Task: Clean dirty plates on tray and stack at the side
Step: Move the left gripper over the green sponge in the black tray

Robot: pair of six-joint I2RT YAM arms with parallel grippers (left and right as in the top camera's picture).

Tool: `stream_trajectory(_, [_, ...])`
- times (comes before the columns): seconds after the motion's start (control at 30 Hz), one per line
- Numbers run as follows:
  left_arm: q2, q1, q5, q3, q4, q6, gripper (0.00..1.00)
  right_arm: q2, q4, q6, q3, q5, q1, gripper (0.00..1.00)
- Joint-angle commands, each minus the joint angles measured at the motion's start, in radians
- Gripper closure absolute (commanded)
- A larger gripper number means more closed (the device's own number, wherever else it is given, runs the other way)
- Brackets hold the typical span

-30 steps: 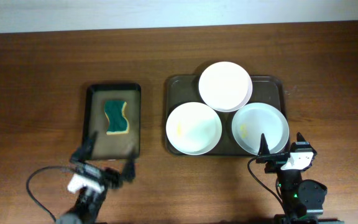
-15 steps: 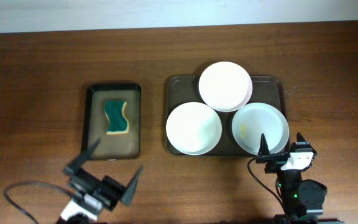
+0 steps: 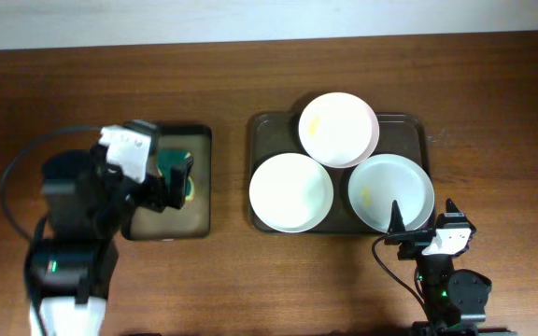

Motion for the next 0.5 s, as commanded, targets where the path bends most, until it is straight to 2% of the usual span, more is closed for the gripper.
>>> stream_trajectory(0.0, [0.191, 0.003, -0.176, 0.174, -0.157, -0.160, 0.01, -0.005, -0.005, 0.003, -0.005, 0.005, 0.004, 0.02])
stream_trajectory(0.07, [0.364, 0.003, -0.271, 0.328, -0.334, -0.159, 0.01, -0.005, -0.005, 0.003, -0.005, 0.005, 0.004, 0.02])
stream_trajectory(0.17, [0.558, 0.003, -0.314, 0.466, -0.454, -0.159, 0.01, -0.005, -0.005, 0.003, -0.005, 0.005, 0.004, 0.02])
stream_trajectory(0.33, [0.759, 0.002, -0.039, 0.500, -0.472, -0.159, 0.01, -0.005, -0.005, 0.003, -0.005, 0.005, 0.004, 0.01])
stream_trajectory(0.47, [0.896, 0.003, -0.036, 0.500, -0.469, -0.159, 0.01, -0.005, -0.005, 0.003, -0.005, 0.005, 0.004, 0.02])
